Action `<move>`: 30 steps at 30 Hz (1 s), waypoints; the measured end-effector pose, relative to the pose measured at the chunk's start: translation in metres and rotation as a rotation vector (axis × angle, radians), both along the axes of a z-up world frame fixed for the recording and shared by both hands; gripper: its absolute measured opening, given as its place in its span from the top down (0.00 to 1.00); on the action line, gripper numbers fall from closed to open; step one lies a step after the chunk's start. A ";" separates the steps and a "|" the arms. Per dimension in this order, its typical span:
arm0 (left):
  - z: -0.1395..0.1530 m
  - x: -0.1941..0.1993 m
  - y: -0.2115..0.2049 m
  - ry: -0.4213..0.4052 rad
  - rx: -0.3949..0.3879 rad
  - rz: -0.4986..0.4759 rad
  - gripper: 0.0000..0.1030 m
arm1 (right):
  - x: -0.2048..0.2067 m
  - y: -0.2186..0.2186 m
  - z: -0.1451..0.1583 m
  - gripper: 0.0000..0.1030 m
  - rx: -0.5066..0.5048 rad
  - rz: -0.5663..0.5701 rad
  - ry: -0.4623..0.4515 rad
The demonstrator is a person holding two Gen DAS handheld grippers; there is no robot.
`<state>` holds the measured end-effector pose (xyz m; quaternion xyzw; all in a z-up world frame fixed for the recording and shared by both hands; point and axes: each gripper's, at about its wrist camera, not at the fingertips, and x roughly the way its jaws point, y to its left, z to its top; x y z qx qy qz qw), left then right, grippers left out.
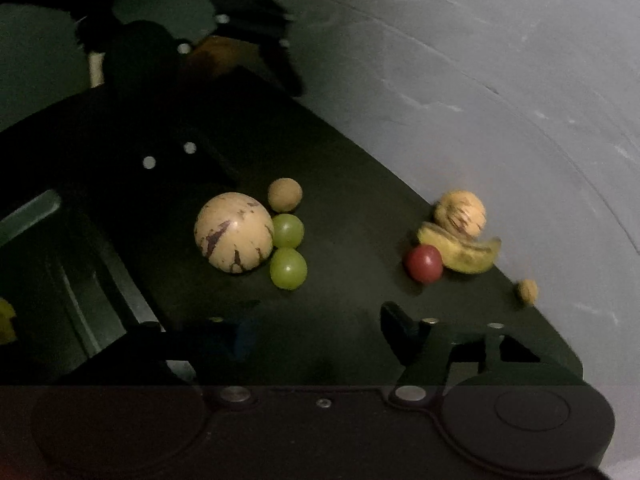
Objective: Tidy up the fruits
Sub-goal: 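Move both tools back toward the grapes and kiwi beside the melon, then grasp the kiwi with the left tool while the right tool grasps a green grape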
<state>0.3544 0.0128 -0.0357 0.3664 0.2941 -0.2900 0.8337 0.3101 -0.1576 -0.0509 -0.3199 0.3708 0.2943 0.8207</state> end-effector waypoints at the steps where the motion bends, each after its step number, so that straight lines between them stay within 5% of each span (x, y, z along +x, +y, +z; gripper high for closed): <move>1: -0.001 0.001 -0.001 -0.005 0.011 -0.030 0.05 | 0.003 0.001 -0.001 0.45 0.001 0.022 0.005; 19: -0.021 0.028 -0.023 0.080 0.135 -0.343 0.22 | 0.023 0.014 -0.015 0.65 -0.004 0.195 0.032; 30: -0.020 0.037 -0.026 0.172 0.086 -0.399 0.54 | 0.025 0.014 -0.015 0.75 0.003 0.224 0.032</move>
